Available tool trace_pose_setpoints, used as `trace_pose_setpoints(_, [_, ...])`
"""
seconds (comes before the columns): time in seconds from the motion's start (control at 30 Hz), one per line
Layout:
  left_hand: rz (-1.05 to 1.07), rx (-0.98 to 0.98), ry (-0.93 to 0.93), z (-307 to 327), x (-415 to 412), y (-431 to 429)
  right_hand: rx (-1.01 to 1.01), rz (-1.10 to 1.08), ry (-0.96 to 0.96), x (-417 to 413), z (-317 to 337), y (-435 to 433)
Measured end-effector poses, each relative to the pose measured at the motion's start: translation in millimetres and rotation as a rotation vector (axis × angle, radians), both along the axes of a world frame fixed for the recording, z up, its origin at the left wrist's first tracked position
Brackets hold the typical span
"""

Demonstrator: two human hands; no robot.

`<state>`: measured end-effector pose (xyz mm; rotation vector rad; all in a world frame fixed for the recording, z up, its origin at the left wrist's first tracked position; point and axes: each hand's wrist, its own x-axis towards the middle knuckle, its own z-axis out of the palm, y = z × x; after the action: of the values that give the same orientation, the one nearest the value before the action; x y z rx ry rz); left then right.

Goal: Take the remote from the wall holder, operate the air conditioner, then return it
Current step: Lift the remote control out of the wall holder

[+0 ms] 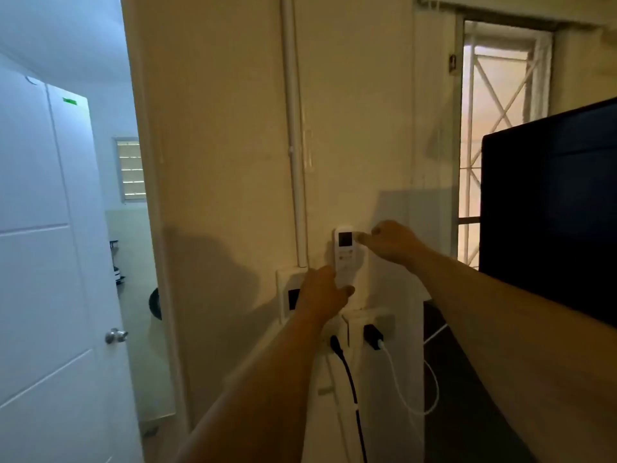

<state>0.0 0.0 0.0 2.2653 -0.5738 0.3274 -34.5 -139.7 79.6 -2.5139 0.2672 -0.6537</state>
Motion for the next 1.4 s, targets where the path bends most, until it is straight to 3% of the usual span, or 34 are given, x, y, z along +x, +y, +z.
trace_pose_setpoints(0.37, [0.149,-0.122,-0.100,-22,53,-34,0.071,0.017,-0.057,54,7,5])
trace_pose_setpoints(1.4, [0.103,-0.162,-0.068,-24,84,-37,-0.011,-0.061,-0.168,100,8,5])
